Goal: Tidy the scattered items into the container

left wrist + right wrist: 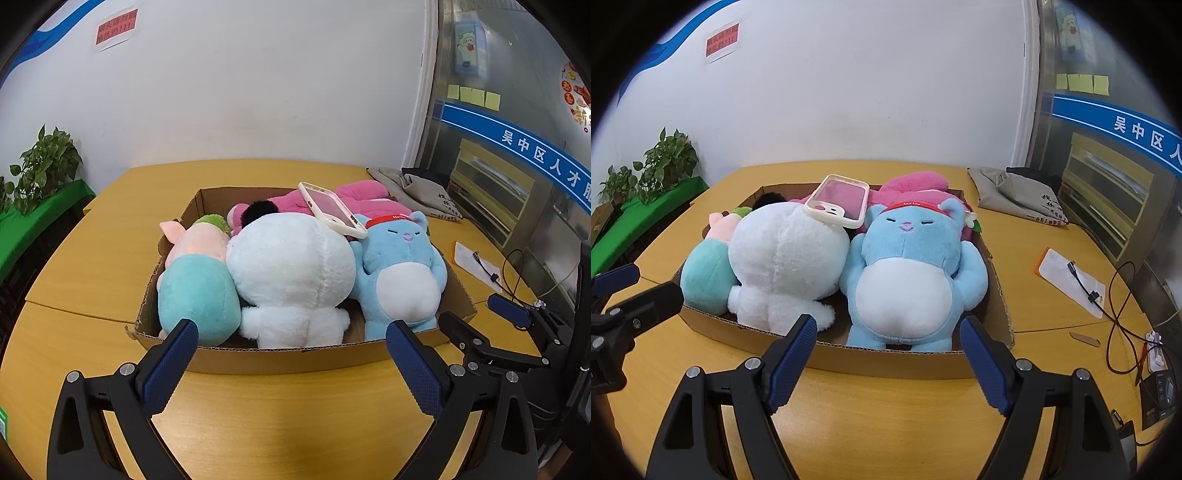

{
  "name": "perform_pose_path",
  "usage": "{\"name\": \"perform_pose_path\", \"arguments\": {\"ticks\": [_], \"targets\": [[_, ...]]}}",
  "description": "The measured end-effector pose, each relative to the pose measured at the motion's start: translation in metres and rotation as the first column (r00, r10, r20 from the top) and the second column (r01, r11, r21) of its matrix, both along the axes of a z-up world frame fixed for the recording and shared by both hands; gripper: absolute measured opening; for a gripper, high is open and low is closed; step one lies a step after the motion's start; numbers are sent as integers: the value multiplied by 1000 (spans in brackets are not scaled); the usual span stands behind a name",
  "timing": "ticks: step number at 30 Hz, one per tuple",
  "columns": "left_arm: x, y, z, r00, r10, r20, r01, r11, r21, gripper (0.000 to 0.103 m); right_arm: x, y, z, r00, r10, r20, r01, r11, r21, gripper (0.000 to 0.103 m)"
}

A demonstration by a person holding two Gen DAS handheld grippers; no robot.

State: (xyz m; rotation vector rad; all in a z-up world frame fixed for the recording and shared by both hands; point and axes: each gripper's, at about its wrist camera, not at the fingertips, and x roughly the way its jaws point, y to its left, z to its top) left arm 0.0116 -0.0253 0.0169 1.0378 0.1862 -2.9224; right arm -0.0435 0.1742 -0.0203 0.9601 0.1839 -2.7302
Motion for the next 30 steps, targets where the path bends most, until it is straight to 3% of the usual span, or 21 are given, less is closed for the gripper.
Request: {"name": "perform_pose_path", "arguments": {"ticks": [13,30], "targets": [[-1,7,-2,999,32,24,-30,998,-46,103,2,7,0,1000,-9,-6,9,1000,-14,80],[3,18,-11,999,7,51,-5,999,-45,103,4,12,-5,1000,-19,-4,19,1000,-24,80]]}}
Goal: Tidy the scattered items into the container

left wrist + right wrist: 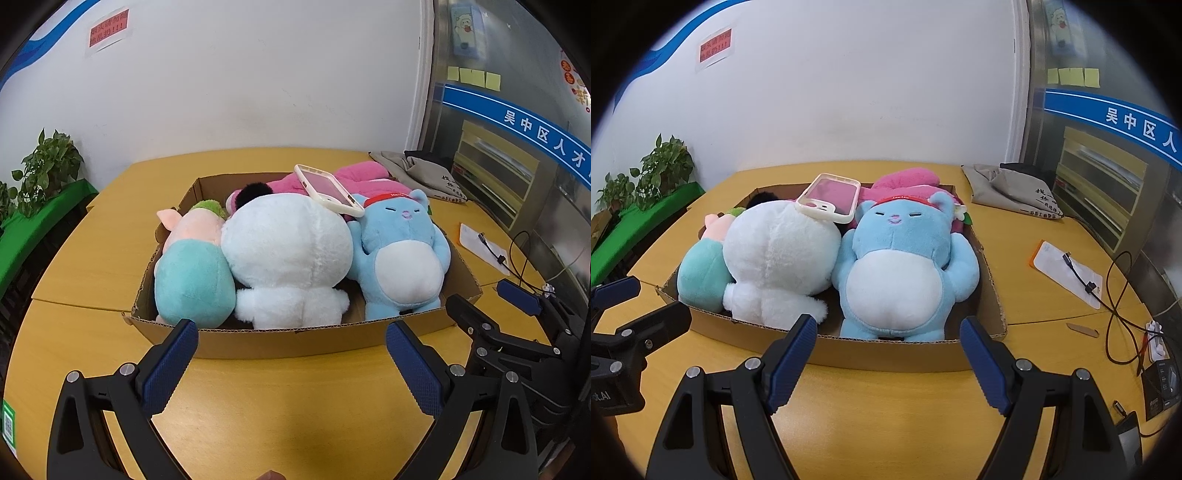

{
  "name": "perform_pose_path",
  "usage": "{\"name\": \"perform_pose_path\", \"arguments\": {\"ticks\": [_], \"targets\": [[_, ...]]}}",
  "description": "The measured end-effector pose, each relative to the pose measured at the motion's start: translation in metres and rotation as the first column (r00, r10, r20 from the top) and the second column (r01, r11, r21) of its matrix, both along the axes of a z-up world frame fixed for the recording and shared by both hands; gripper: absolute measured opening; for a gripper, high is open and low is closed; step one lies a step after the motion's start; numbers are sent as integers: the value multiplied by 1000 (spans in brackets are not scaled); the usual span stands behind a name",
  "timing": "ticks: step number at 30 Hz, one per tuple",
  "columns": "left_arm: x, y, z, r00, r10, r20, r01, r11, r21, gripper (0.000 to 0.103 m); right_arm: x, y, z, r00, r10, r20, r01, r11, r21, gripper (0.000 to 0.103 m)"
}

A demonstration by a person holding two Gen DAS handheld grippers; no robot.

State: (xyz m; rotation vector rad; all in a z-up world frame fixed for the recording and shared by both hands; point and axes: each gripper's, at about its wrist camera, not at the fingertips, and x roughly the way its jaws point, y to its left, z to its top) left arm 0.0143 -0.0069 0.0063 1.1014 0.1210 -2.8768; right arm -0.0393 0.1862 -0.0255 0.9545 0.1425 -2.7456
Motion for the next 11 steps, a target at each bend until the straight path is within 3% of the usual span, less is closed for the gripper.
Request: {"name": "perform_pose_path", "arguments": {"ticks": [11], "targets": [[4,-2,-4,999,40,-5,-40,999,-18,103,0,-7,-4,1000,12,11,-12,1000,7,80]]}}
